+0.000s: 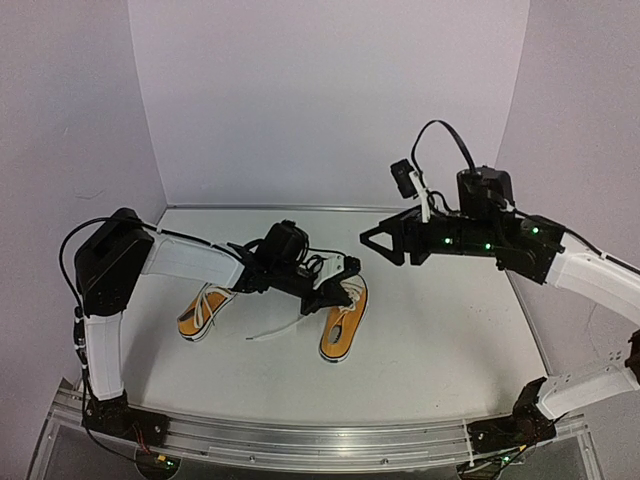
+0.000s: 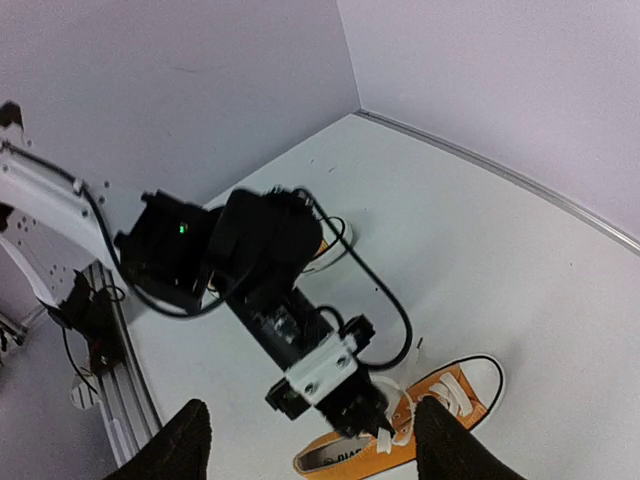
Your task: Tie the shoes
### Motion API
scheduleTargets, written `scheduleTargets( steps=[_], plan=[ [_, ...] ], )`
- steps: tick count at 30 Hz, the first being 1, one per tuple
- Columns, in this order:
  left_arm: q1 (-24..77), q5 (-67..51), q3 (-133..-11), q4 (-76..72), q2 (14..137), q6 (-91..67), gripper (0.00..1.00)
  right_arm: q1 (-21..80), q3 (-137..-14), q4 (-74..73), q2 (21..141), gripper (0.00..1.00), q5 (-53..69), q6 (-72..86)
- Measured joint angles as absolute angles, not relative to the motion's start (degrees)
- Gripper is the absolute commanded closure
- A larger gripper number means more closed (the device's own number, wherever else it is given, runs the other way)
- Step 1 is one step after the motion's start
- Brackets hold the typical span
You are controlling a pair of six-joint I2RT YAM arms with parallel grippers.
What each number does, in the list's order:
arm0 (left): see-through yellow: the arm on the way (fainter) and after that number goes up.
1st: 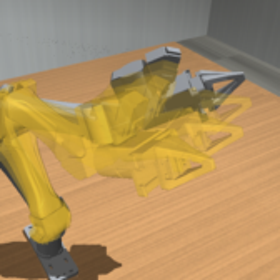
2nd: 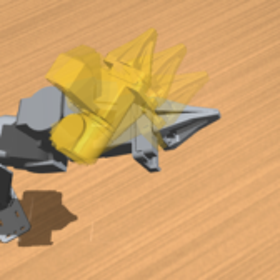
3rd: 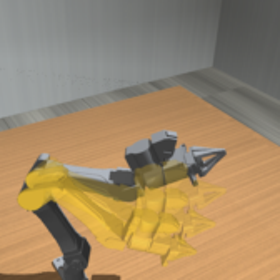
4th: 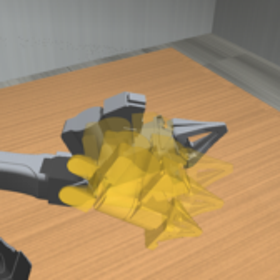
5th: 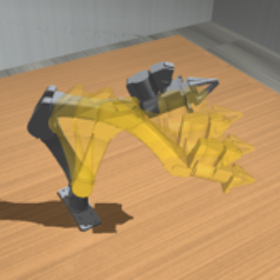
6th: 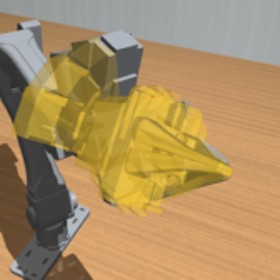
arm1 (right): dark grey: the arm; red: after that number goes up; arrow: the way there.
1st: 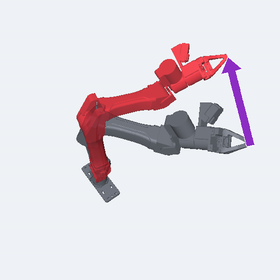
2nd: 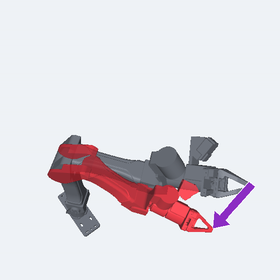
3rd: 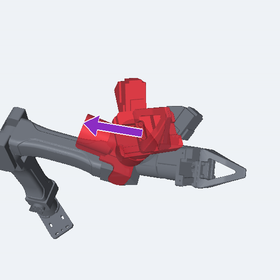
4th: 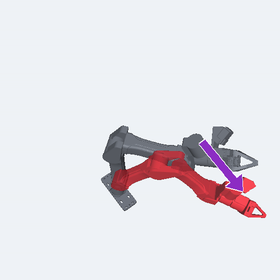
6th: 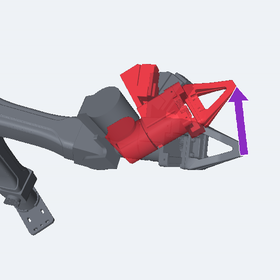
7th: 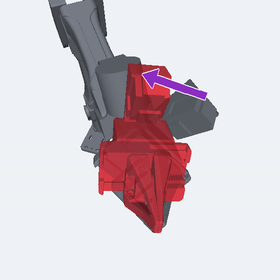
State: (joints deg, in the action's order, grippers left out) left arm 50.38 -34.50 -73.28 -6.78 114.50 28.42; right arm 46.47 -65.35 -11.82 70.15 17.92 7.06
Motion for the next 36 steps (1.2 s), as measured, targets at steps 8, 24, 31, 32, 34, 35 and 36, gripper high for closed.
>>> scheduleTargets(
  steps=[8, 24, 31, 32, 34, 35, 36],
  plan=[
    [48.6, -44.0, -79.4, -2.3, 120.6, 20.4, 1.00, 61.9, -60.5, -10.4, 73.3, 0.42, 7.5, -7.3],
    [46.9, -52.9, -88.3, 7.6, 127.2, 16.4, 1.00, 68.7, -79.2, -15.1, 107.2, 0.47, -2.5, -27.7],
    [46.8, -53.9, -90.1, 9.7, 128.8, 16.8, 1.00, 68.8, -85.6, -16.1, 116.9, 0.49, -4.7, -32.8],
    [46.8, -53.9, -90.3, 10.1, 128.9, 17.0, 1.00, 68.8, -86.1, -16.3, 117.8, 0.48, -4.8, -33.4],
    [46.8, -54.0, -90.7, 10.6, 129.1, 17.4, 1.00, 68.8, -87.0, -16.7, 119.6, 0.48, -4.9, -34.6],
    [46.8, -54.0, -90.8, 10.5, 129.3, 17.6, 1.00, 68.8, -87.5, -17.0, 120.3, 0.47, -5.0, -35.2],
    [46.8, -54.1, -90.8, 10.6, 129.3, 17.9, 1.00, 68.8, -88.0, -17.2, 121.0, 0.46, -5.0, -35.8]
  ],
)
